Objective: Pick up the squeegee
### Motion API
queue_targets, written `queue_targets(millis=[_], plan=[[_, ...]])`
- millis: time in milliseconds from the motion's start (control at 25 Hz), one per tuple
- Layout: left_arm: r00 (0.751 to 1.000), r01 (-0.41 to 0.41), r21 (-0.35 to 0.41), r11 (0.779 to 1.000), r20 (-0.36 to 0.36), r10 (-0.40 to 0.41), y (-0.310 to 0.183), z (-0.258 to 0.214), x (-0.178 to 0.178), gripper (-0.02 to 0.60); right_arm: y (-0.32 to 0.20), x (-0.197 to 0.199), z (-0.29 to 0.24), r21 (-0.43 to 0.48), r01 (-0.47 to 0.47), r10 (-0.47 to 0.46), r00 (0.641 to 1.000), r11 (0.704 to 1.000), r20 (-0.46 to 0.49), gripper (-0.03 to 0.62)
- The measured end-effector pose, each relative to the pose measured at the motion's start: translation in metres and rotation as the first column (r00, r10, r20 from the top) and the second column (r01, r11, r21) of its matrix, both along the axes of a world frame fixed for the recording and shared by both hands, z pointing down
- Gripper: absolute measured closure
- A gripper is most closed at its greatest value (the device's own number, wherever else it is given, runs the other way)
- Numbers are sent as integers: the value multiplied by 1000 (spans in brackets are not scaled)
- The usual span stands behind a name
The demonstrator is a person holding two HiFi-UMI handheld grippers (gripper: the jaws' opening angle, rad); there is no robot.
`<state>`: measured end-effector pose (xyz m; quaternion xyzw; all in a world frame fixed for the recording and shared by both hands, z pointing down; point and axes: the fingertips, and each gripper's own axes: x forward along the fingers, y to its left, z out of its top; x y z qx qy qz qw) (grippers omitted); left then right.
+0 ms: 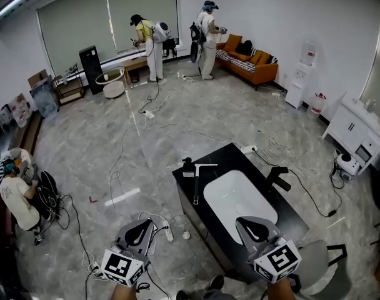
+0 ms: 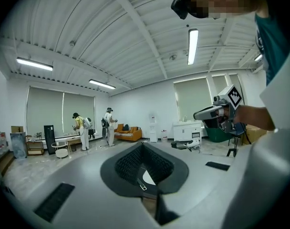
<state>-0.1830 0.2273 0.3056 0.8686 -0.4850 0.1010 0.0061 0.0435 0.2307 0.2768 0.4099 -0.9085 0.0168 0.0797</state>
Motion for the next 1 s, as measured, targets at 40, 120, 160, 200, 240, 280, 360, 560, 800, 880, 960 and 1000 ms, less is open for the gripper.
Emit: queue_targets(millis=[40, 120, 160, 200, 240, 280, 360, 560, 800, 880, 960, 1000], plan=[[1000, 8, -1, 1000, 1, -8, -5, 2, 4, 578, -7, 4, 2, 0, 10, -10, 1000, 1000, 1, 583], [1000, 17, -3, 1000, 3, -17, -15, 4, 15, 578, -20, 11, 5, 0, 27, -27, 1000, 1000, 1, 583], [1000, 21, -4, 1000, 6, -21, -20, 4, 19, 578, -26, 14, 5, -1, 35, -35, 999, 999, 1, 583], [1000, 26, -5, 1000, 8, -26, -24, 2, 24, 578, -31, 17, 5, -1, 44, -44, 999, 999, 1, 583], [999, 32, -6, 999, 9, -32, -27, 1, 27, 578, -36, 20, 4, -2, 53, -53, 999, 999, -1, 583], [999, 40, -8, 999, 9, -40, -30, 1, 29, 578, -41, 22, 4, -3, 62, -62, 998, 998, -2, 583], [998, 56, -11, 998, 4, -56, -35, 6, 32, 578, -50, 26, 5, -5, 76, -76, 997, 997, -5, 583], [997, 74, -12, 997, 11, -74, -50, 4, 44, 578, -66, 35, 3, -2, 102, -102, 995, 995, 0, 583], [996, 78, -6, 997, 31, -78, -57, 4, 63, 578, -76, 55, 5, 4, 106, -106, 994, 994, 15, 583], [996, 78, -4, 997, 42, -78, -58, 0, 68, 578, -78, 60, 4, 6, 107, -107, 994, 994, 24, 583], [996, 82, 0, 997, 45, -82, -57, -1, 72, 578, -77, 65, 3, 10, 110, -111, 993, 994, 28, 583], [996, 82, 5, 997, 46, -82, -57, -3, 75, 578, -78, 68, 2, 14, 109, -110, 994, 994, 27, 583]])
